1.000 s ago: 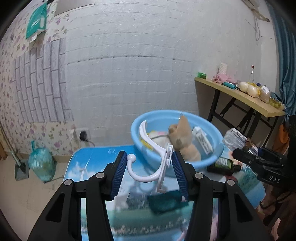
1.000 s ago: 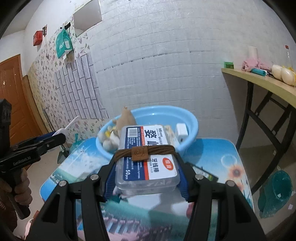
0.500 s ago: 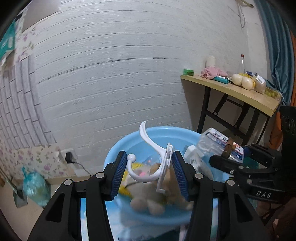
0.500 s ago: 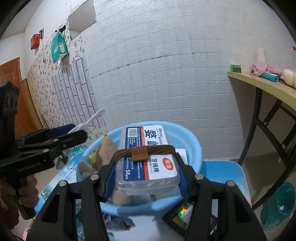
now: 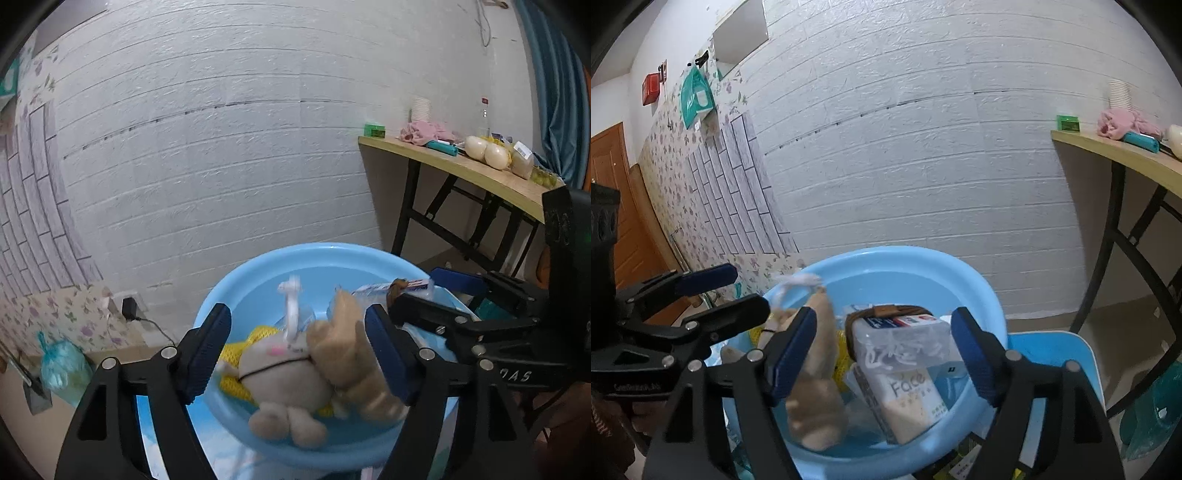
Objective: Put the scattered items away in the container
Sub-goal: 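Open both tools over the basin, releasing the hook and toothpick box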
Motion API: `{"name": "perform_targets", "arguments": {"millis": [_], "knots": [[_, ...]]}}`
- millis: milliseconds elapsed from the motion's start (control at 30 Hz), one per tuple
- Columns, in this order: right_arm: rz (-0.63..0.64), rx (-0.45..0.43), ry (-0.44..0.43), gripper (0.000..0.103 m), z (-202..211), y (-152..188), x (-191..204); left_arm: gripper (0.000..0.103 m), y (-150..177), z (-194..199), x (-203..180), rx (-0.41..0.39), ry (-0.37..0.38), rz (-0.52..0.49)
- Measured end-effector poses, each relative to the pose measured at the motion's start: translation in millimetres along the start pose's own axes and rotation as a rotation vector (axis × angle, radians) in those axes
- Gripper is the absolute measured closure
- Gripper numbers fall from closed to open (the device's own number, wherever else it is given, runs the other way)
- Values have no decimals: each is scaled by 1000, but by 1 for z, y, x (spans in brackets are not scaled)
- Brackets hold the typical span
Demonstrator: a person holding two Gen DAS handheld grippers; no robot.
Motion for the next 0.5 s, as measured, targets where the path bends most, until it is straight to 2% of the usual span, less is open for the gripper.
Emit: {"name": "perform_targets", "arguments": {"millis": [167, 500], "knots": [[-6, 16, 14, 27, 13, 11, -3, 27, 18, 13, 6, 2, 4, 41], [-51, 13, 105, 27, 56, 40, -31, 26, 59, 33, 16, 28, -27, 97]]}}
Point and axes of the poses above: each gripper's, at about its wrist camera, not at the fingertips, and z roughly against the way its jaws point, x to its left, y to its underside, the point moved 4 cm from there along -z, roughly the way its jaws point, and after that the axes turned 10 degrees about x, right-handed, at the moved point
